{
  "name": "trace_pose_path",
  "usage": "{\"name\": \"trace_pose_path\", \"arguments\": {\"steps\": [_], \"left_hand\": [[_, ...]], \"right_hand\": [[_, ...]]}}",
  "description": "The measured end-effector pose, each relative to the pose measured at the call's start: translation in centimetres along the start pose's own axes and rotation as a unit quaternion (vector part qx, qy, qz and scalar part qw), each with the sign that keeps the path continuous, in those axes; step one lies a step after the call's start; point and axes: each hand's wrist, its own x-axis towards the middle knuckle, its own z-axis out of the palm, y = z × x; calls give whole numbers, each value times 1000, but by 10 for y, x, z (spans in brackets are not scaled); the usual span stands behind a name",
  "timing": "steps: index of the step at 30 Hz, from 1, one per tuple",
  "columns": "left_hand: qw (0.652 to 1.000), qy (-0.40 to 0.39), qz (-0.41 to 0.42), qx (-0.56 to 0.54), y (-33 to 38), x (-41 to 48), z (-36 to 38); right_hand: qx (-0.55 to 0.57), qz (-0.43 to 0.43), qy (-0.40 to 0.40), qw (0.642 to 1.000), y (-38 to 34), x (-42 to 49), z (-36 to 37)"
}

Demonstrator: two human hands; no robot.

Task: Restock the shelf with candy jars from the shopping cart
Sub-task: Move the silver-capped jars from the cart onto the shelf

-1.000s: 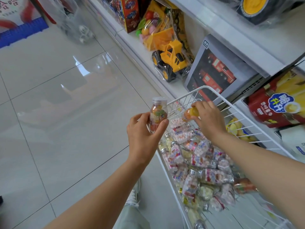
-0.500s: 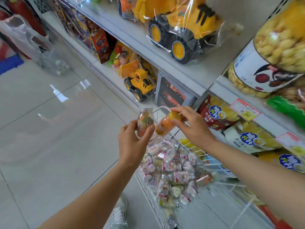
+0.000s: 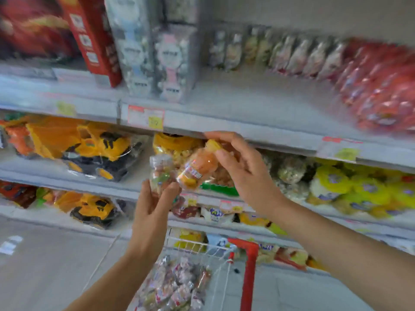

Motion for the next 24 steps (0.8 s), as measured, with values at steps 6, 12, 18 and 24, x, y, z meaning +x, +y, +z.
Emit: {"name": "trace_pose_path", "arguments": {"steps": [6, 12, 18, 24], "left_hand": [[993, -110, 2, -31, 59, -8, 93], [981, -180, 43, -50, 83, -22, 176], [964, -257, 46, -47, 100, -38, 246], [946, -304, 114, 2, 114, -59, 314]], "right_hand": [[11, -1, 102, 995, -52, -15, -93], [12, -9, 180, 983, -73, -46, -170], [-44, -29, 240, 969, -78, -77, -250], [-148, -18, 246, 958, -73, -104, -341]]}}
